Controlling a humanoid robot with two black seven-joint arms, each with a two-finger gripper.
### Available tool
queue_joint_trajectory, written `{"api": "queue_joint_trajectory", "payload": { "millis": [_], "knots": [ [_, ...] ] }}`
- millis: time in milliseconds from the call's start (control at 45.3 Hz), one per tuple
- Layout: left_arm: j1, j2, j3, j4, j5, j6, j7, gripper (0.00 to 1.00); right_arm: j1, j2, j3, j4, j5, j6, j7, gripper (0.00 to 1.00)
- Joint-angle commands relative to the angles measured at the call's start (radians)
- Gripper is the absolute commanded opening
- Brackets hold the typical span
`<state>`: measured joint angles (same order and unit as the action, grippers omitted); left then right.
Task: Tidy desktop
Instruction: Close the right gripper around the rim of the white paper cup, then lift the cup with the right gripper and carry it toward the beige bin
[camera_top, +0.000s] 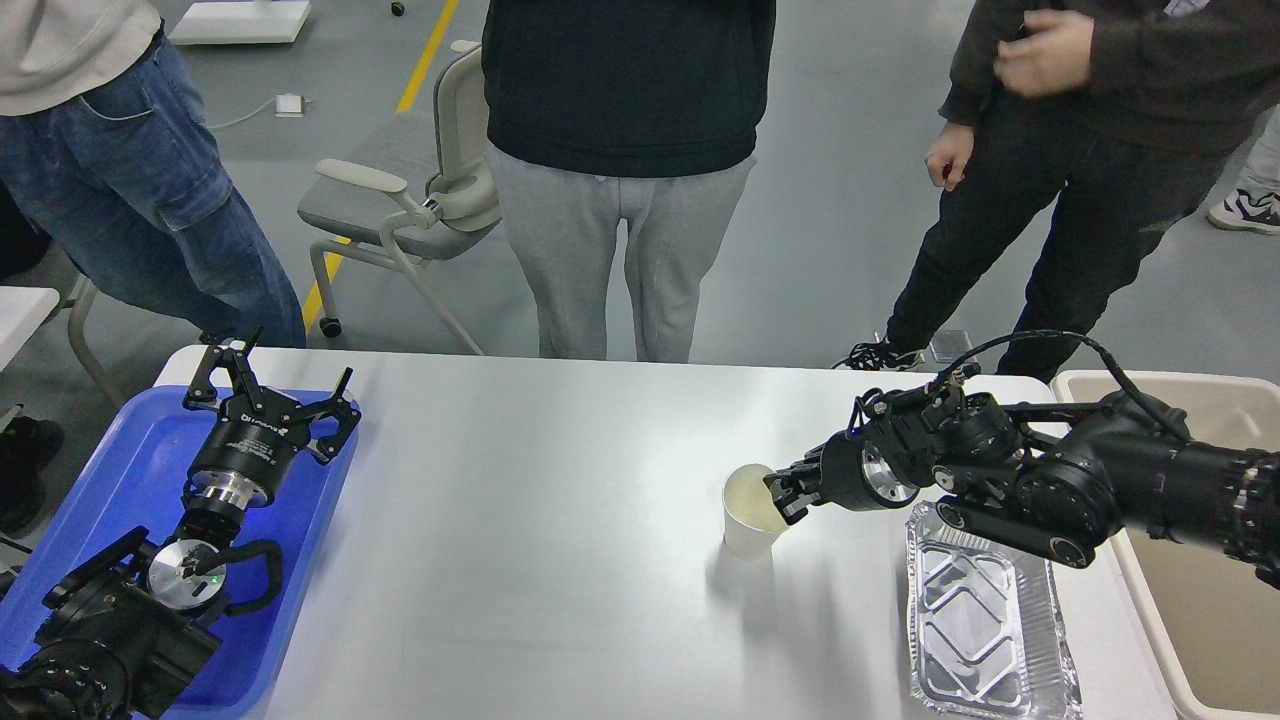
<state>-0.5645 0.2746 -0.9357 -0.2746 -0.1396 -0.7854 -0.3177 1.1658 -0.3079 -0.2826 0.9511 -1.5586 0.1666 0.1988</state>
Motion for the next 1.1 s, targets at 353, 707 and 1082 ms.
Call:
{"api": "queue_joint_trajectory", "payload": {
  "millis": [353, 707, 1082],
  "knots": [
    [0.000, 0.000, 0.000, 0.000, 0.000, 0.000, 0.000, 1.00, 0.439, -0.295, 0.023, 0.366, 0.253, 0.295, -0.002, 0.00],
    [0.000, 0.000, 0.000, 0.000, 0.000, 0.000, 0.000, 1.00, 0.589, -0.411, 0.025, 0.411, 0.328, 0.369, -0.002, 0.00],
    [0.000, 0.000, 0.000, 0.000, 0.000, 0.000, 0.000, 1.00, 0.427, -0.632, 0.040, 0.293, 0.478, 0.205, -0.010, 0.00]
  ]
}}
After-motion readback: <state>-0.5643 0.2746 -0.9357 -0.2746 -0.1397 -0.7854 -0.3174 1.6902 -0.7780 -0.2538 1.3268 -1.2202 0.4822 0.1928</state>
